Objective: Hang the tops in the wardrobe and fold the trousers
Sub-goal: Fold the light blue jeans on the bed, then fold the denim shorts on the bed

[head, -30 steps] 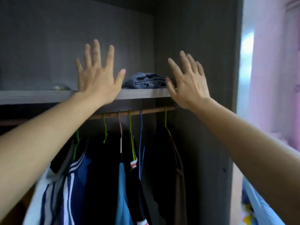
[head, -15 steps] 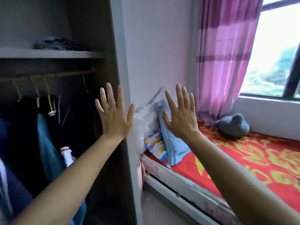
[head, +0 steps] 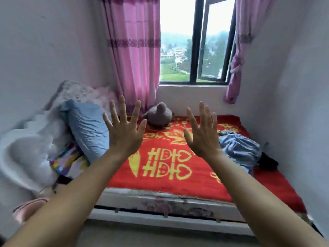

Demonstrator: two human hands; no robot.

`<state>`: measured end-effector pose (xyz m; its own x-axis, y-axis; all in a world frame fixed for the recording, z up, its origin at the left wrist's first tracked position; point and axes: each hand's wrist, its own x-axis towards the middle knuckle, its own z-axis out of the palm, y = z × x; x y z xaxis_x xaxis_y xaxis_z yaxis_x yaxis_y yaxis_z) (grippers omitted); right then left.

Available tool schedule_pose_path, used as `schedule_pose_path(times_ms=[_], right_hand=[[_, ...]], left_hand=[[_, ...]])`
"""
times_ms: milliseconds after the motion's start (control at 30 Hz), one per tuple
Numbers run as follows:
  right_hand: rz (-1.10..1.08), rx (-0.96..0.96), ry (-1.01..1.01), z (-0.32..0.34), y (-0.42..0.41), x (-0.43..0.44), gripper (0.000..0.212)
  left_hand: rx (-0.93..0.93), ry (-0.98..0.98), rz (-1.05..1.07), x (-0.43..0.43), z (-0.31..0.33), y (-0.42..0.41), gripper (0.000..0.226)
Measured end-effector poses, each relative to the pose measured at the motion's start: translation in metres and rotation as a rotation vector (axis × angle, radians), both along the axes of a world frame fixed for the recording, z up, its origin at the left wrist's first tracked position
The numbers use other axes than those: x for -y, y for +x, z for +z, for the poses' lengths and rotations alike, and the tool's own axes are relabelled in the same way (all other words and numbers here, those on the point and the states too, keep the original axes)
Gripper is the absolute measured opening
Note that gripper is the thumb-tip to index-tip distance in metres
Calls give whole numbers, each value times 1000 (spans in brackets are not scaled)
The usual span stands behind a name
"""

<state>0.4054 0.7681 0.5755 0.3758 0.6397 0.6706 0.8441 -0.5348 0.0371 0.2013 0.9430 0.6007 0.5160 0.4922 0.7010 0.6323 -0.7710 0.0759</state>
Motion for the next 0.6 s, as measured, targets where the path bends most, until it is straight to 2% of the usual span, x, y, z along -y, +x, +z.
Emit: schedule_pose_path(times_ms=[133, 233, 367, 600], right_hand=[[-145, -37, -55, -8, 76, -2, 80], [-220, -78, -145, -19, 123, -10, 80], [-298, -101, -177, -42, 180, -5, 75], [-513, -201, -218, -95, 284, 65, 74]], left_hand=[[-29, -15, -102, -32, -14, 84, 64], [-67, -98, -159, -50, -25, 145, 63], [-207, -130, -264, -61, -45, 235, 65], [-398, -162, -392, -33, -99, 387, 69]])
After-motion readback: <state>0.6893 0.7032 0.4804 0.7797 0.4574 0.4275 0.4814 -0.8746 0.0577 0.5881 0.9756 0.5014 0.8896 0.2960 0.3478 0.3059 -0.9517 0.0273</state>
